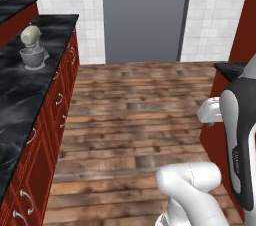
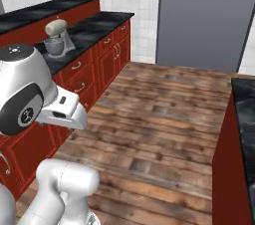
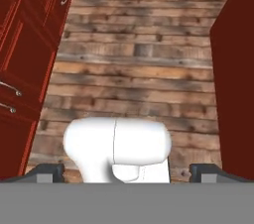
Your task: Navigate to the stand mixer.
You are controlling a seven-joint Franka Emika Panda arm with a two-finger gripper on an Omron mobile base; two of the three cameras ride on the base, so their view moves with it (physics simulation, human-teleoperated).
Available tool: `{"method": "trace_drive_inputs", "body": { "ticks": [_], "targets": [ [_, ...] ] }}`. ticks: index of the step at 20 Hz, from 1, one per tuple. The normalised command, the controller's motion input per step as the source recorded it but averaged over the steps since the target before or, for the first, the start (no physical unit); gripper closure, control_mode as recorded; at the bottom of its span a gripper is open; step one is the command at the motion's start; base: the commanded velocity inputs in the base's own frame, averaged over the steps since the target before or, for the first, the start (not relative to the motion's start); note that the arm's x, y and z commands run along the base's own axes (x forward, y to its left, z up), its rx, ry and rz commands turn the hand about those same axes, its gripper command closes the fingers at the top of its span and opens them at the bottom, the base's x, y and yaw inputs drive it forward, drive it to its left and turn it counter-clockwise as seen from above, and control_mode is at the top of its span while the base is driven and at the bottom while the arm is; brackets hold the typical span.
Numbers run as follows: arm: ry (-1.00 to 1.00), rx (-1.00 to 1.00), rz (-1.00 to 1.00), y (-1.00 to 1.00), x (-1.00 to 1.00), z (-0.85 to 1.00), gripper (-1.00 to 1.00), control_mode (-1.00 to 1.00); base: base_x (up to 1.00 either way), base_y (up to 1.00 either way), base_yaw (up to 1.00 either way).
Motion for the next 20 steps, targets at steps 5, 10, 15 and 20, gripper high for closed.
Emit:
{"method": "trace_drive_inputs", "body": {
  "ticks": [5,10,15,20],
  "targets": [
    [0.0,0.0,0.0,0.0,0.0,0.0,-1.0,1.0,0.99,-0.8,0.26],
    [0.0,0.0,0.0,0.0,0.0,0.0,-1.0,1.0,0.77,-0.83,0.46],
    [0.0,0.0,0.0,0.0,0.0,0.0,-1.0,1.0,0.65,-0.66,0.61],
    [0.0,0.0,0.0,0.0,0.0,0.0,-1.0,1.0,0.59,-0.55,0.69]
  ]
}}
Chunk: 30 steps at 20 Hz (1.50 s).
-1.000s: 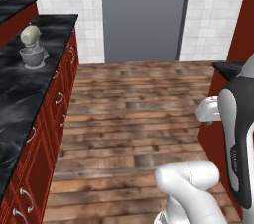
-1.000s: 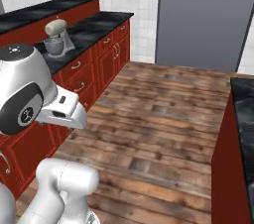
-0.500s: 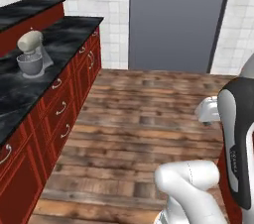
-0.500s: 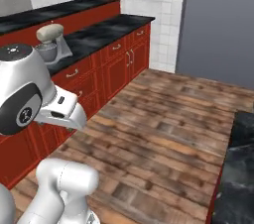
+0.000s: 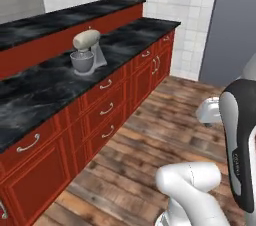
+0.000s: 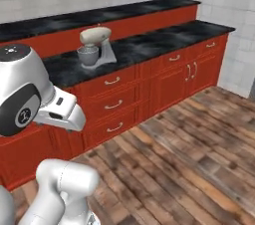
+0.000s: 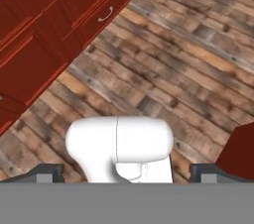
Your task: Navigate to the stand mixer.
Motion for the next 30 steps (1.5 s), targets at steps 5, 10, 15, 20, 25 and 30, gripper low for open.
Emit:
{"method": "trace_drive_inputs", "body": {
  "ticks": [5,10,15,20,25,30],
  "targets": [
    [0.0,0.0,0.0,0.0,0.0,0.0,-1.0,1.0,0.55,-0.51,0.72],
    [0.0,0.0,0.0,0.0,0.0,0.0,-1.0,1.0,0.54,-0.51,0.73],
    [0.0,0.0,0.0,0.0,0.0,0.0,-1.0,1.0,0.55,-0.55,0.71],
    [0.0,0.0,0.0,0.0,0.0,0.0,-1.0,1.0,0.45,-0.83,0.6],
    [0.0,0.0,0.0,0.0,0.0,0.0,-1.0,1.0,0.35,-1.0,0.45],
    [0.0,0.0,0.0,0.0,0.0,0.0,-1.0,1.0,0.29,-1.0,0.16]
  ]
}}
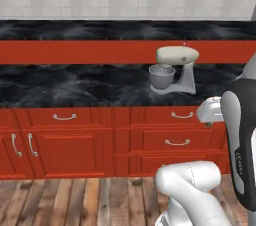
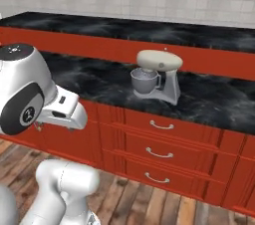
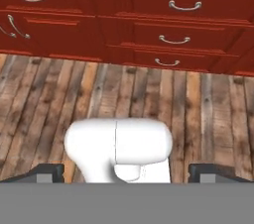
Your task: Navigate to the stand mixer.
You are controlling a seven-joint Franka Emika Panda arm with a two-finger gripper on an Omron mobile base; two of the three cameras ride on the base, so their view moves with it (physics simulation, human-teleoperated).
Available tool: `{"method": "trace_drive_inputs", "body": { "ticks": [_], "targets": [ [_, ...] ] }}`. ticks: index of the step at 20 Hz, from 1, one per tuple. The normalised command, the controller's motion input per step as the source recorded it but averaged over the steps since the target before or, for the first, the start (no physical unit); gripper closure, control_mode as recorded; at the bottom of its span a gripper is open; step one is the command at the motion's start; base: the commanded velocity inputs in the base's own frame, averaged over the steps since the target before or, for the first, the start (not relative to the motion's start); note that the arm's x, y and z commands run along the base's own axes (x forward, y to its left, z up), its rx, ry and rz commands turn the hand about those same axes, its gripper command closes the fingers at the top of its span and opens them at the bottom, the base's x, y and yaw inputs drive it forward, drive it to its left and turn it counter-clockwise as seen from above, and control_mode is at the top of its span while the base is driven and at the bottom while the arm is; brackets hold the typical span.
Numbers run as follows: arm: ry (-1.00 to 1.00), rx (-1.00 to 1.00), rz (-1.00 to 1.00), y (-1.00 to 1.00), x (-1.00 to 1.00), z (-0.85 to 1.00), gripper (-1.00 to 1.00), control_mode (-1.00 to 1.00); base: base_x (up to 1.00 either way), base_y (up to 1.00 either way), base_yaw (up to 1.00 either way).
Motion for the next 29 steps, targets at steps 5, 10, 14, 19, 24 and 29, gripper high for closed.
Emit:
{"method": "trace_drive_inputs", "body": {
  "ticks": [5,10,14,19,24,29],
  "targets": [
    [0.0,0.0,0.0,0.0,0.0,0.0,-1.0,1.0,0.54,-0.81,-0.01],
    [0.0,0.0,0.0,0.0,0.0,0.0,-1.0,1.0,0.93,-0.02,-0.12],
    [0.0,0.0,0.0,0.0,0.0,0.0,-1.0,1.0,0.99,0.02,-0.04],
    [0.0,0.0,0.0,0.0,0.0,0.0,-1.0,1.0,0.9,0.19,-0.15],
    [0.0,0.0,0.0,0.0,0.0,0.0,-1.0,1.0,0.75,0.22,-0.22],
    [0.0,0.0,0.0,0.0,0.0,0.0,-1.0,1.0,0.48,0.12,-0.23]
  ]
}}
